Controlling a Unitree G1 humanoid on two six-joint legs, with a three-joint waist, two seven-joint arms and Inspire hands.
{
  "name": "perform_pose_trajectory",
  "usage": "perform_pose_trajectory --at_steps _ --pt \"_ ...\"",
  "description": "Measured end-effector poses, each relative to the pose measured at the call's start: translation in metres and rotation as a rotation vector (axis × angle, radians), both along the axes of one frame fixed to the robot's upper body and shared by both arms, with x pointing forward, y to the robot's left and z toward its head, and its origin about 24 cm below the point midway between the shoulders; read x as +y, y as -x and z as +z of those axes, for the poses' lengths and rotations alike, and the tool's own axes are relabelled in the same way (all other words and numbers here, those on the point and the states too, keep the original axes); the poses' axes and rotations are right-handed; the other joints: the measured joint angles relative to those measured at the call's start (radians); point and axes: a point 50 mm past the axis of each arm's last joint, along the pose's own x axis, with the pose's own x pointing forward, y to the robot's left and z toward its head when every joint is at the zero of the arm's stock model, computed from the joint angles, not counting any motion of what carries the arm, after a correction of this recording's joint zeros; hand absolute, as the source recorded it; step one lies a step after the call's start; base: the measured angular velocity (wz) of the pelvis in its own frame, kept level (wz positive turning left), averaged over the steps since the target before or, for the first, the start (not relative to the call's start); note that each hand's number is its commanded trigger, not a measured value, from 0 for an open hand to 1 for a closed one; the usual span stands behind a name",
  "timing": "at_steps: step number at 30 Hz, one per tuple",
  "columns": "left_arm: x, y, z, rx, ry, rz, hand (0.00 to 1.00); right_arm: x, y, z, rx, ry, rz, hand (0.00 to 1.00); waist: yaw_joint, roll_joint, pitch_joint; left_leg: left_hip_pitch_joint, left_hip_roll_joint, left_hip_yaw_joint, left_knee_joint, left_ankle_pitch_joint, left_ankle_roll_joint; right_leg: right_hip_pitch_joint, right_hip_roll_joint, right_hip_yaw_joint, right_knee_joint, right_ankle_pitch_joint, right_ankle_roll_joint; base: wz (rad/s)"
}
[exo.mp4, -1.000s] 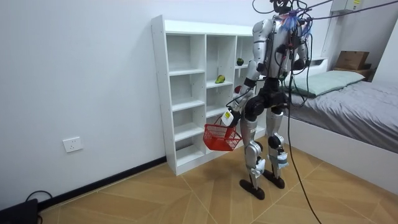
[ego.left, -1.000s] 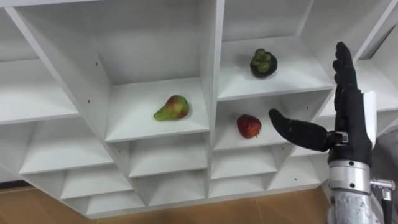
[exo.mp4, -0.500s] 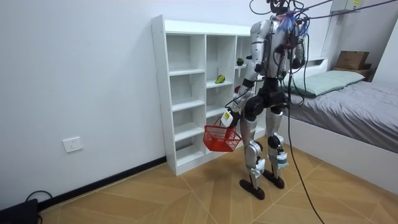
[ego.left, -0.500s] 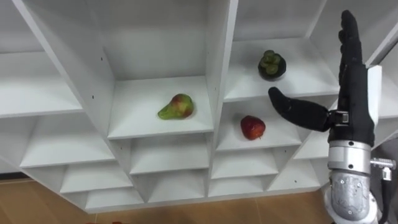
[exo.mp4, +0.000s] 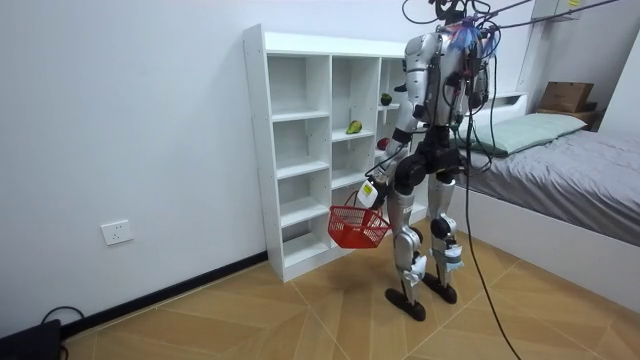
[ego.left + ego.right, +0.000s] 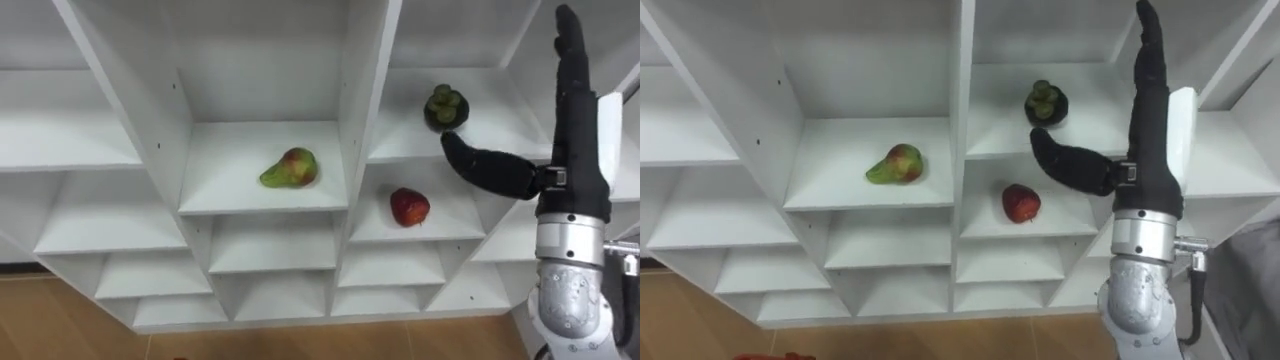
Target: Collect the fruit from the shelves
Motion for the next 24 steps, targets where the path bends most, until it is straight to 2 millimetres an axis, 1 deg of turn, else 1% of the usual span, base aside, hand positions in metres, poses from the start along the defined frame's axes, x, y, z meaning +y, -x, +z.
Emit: perform_pose_trajectory --at_steps 3,7,10,11,13,15,19,24 --pt "0.001 0.002 0.0 0.005 -0.007 -0.004 1.0 -0.005 -0.003 0.0 0.0 0.002 -0.022 0.0 0.0 0.001 0.0003 0.0 0.001 -0.002 0.0 0.0 0.0 0.001 0.0 -0.004 0.0 0.0 0.0 0.0" --pt "0.002 0.002 0.0 0.015 -0.016 -0.017 1.0 -0.012 -0.01 -0.011 0.051 -0.002 -0.049 0.0 -0.001 0.0 0.0001 -0.001 0.0 -0.009 0.001 0.001 0.0 0.003 -0.001 -0.016 0.0 0.0 0.0 0.03" --pt "0.002 0.0 0.001 0.013 -0.02 -0.026 1.0 -0.016 -0.014 -0.018 0.083 -0.043 -0.059 0.0 -0.001 -0.002 0.0 0.0 -0.001 -0.018 0.001 0.002 0.0 0.007 -0.002 -0.022 -0.001 0.0 0.0 0.09" --pt "0.002 0.002 0.0 0.019 -0.021 -0.023 1.0 -0.017 -0.015 -0.019 0.098 -0.048 -0.06 0.0 -0.002 -0.004 0.001 0.002 -0.002 -0.024 0.001 0.003 -0.001 0.012 -0.003 -0.033 -0.002 0.0 0.0 0.11" --pt "0.003 0.0 0.001 0.016 -0.023 -0.025 1.0 -0.018 -0.017 -0.023 0.122 -0.053 -0.058 0.0 -0.002 -0.005 0.0022 0.008 -0.001 -0.027 0.001 0.004 -0.001 0.019 -0.003 -0.045 -0.003 0.0 0.0 0.08" --pt "0.003 0.002 0.001 0.021 -0.023 -0.023 1.0 -0.018 -0.018 -0.024 0.135 -0.065 -0.05 0.0 0.001 -0.006 0.0021 0.008 -0.001 -0.029 0.001 0.004 -0.001 0.02 -0.004 -0.054 -0.003 0.0 0.0 0.02" --pt "0.003 0.002 0.001 0.021 -0.024 -0.023 1.0 -0.017 -0.02 -0.024 0.148 -0.06 -0.025 0.0 0.007 -0.006 0.0024 0.01 -0.003 -0.031 0.001 0.005 -0.001 0.022 -0.007 -0.061 -0.003 0.0 0.0 0.0" --pt "0.001 -0.002 0.001 0.006 -0.02 -0.027 1.0 -0.02 -0.026 -0.035 0.207 -0.095 -0.015 0.0 0.015 -0.005 0.0033 0.014 -0.005 -0.033 0.002 0.007 0.003 0.035 -0.012 -0.07 -0.016 0.001 0.0 0.02"
